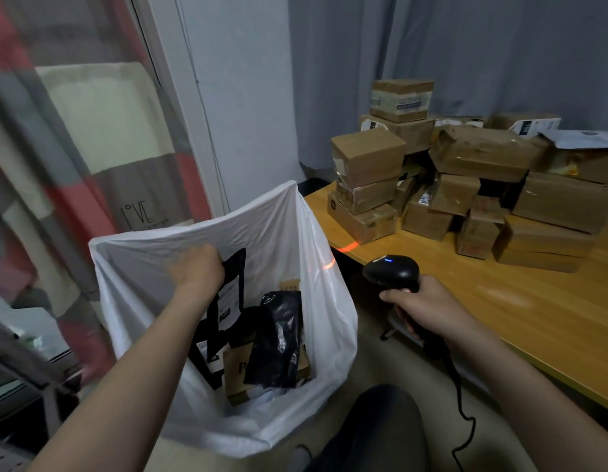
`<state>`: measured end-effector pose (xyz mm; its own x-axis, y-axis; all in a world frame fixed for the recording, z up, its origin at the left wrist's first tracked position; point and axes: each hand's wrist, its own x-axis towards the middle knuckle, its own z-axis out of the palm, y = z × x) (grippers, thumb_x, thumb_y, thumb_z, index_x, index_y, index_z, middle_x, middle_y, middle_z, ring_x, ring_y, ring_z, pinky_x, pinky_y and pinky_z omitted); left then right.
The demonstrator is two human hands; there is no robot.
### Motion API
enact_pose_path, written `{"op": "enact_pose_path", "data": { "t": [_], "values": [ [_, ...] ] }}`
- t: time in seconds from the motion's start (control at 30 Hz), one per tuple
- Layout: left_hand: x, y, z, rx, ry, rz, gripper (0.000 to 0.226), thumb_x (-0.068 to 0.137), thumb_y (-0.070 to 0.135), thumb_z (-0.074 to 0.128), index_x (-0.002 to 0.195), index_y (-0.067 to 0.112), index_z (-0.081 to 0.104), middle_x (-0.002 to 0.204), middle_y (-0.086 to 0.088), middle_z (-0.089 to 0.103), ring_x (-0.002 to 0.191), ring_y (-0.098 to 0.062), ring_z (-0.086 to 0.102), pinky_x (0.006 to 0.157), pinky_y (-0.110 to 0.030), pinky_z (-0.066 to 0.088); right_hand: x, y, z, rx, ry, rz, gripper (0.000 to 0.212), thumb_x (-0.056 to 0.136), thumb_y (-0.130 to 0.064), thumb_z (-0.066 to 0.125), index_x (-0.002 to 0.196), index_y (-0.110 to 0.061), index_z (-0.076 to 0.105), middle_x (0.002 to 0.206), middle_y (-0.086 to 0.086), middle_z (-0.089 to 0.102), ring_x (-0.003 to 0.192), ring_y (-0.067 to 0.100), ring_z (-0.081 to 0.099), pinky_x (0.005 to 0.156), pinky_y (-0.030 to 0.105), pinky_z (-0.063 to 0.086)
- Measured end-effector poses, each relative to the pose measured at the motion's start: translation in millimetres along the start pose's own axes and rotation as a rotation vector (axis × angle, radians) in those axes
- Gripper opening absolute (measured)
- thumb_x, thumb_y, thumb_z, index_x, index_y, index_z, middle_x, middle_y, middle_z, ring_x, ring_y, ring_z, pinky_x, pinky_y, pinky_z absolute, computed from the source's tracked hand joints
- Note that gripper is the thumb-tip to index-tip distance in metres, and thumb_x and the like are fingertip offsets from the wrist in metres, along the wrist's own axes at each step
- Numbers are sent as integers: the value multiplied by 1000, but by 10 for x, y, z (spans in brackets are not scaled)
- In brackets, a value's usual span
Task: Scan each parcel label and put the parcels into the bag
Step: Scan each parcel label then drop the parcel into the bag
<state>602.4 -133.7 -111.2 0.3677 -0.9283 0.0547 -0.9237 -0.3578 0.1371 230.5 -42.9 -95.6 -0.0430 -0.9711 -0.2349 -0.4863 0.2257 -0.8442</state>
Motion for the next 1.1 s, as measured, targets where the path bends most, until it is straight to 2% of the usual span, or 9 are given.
{"op": "enact_pose_path", "data": {
  "t": [0.07, 0.17, 0.27, 0.43, 0.53, 0.67, 0.77, 0.9, 1.1],
  "values": [
    [1, 66, 176, -14, -119, 16, 21, 92, 29, 67, 98, 10, 72, 103, -13, 71, 97, -36, 68, 84, -41, 56, 65, 26, 2, -5, -21, 4, 32, 98, -21, 68, 72, -5, 58, 47, 9, 53, 37, 21, 50, 51, 33, 45],
    [-101, 172, 425, -133, -558, -1, 26, 94, 26, 71, 109, 4, 70, 106, -12, 76, 84, -29, 76, 67, -36, 59, 135, 44, -25, 14, -34, 13, 33, 98, -21, 68, 71, -5, 58, 48, 10, 53, 38, 21, 50, 52, 34, 45],
    [-196, 248, 487, -138, -877, -58, 37, 100, 33, 67, 121, 3, 66, 113, -2, 77, 98, -28, 75, 81, -41, 56, 175, 40, -65, 21, -18, 22, 32, 98, -21, 69, 72, -6, 59, 49, 7, 54, 40, 21, 52, 49, 32, 46],
    [-189, 540, 150, -65, -699, 35, 41, 95, 33, 73, 122, 3, 66, 107, -4, 73, 91, -27, 73, 51, -29, 48, 137, 12, -197, 36, -6, 23, 28, 98, -24, 69, 79, -5, 62, 54, 9, 56, 43, 22, 53, 47, 33, 46],
    [-222, 910, -196, -47, -587, 172, 34, 95, 34, 72, 117, 8, 69, 110, -5, 72, 77, -17, 66, 47, -25, 44, 52, -21, -381, 65, 42, 20, 22, 98, -24, 70, 87, -6, 64, 55, 5, 56, 43, 19, 53, 45, 30, 45],
    [-352, 1543, -659, -24, -390, 375, 29, 93, 40, 73, 108, 15, 73, 95, -1, 72, 80, -20, 70, 57, -26, 49, -116, -64, -792, 104, 145, -13, 17, 97, -24, 70, 93, -9, 61, 66, 10, 57, 51, 26, 55, 50, 34, 46],
    [-457, 2114, -923, -76, -252, 515, 25, 89, 41, 75, 106, 23, 73, 106, 1, 71, 93, -22, 68, 76, -32, 57, -233, -84, -1211, 130, 255, -42, 16, 95, -28, 72, 100, -16, 64, 74, 10, 62, 59, 28, 60, 55, 37, 50],
    [-604, 2807, -1113, -226, -141, 614, 15, 84, 43, 79, 78, 33, 70, 101, 6, 74, 95, -20, 68, 87, -41, 59, -338, -48, -1702, 209, 368, -89, 13, 95, -23, 70, 94, -12, 64, 71, 10, 59, 53, 25, 58, 55, 37, 49],
    [-746, 3553, -1117, -326, -75, 725, 30, 88, 39, 76, 117, 32, 72, 119, 7, 72, 110, -20, 66, 96, -44, 57, -298, 67, -2169, 287, 440, -95, 13, 98, -20, 68, 93, -12, 59, 67, 8, 53, 53, 24, 56, 54, 37, 52]
  ]
}}
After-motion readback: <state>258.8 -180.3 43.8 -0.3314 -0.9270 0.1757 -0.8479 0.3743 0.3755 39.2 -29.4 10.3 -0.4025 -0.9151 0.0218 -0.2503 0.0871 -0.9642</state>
